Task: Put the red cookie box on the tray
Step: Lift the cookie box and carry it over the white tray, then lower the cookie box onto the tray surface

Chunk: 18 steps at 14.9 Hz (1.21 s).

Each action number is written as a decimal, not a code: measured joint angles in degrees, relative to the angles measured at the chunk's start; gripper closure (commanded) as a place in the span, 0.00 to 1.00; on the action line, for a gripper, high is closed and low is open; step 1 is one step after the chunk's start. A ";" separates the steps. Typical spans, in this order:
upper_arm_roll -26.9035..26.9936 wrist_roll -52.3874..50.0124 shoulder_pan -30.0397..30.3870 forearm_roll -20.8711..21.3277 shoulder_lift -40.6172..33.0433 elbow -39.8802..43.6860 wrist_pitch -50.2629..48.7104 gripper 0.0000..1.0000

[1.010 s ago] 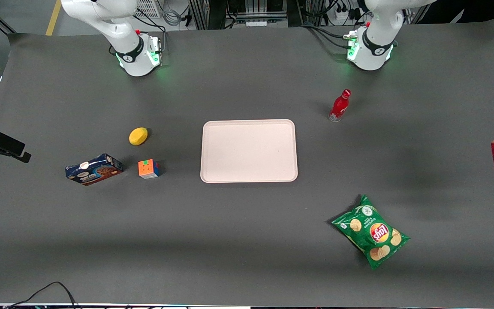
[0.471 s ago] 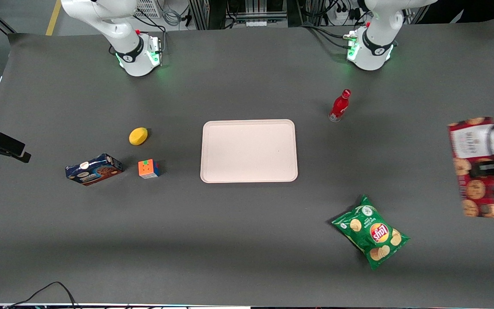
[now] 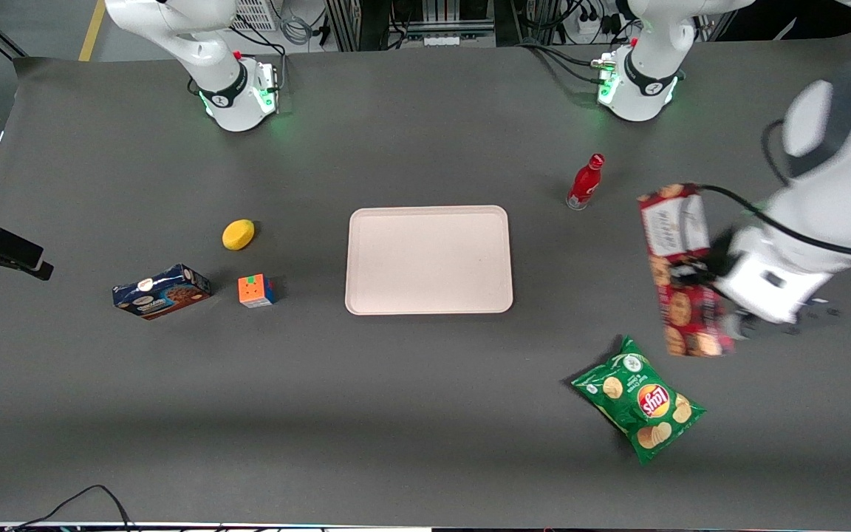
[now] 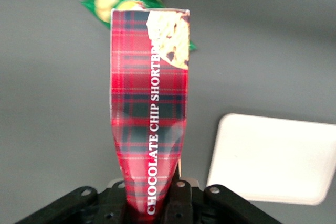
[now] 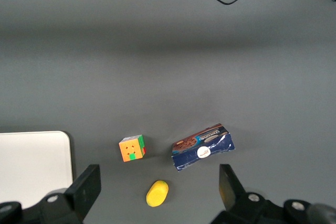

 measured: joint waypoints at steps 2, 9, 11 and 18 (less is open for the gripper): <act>-4.80 -4.25 -1.23 1.09 -0.01 -0.21 0.41 1.00; -19.54 -21.28 -5.72 14.07 0.00 -9.35 12.10 1.00; -23.01 -27.22 -6.59 17.76 0.04 -14.32 15.71 1.00; -25.48 -36.28 -7.28 22.82 0.29 -30.47 28.62 1.00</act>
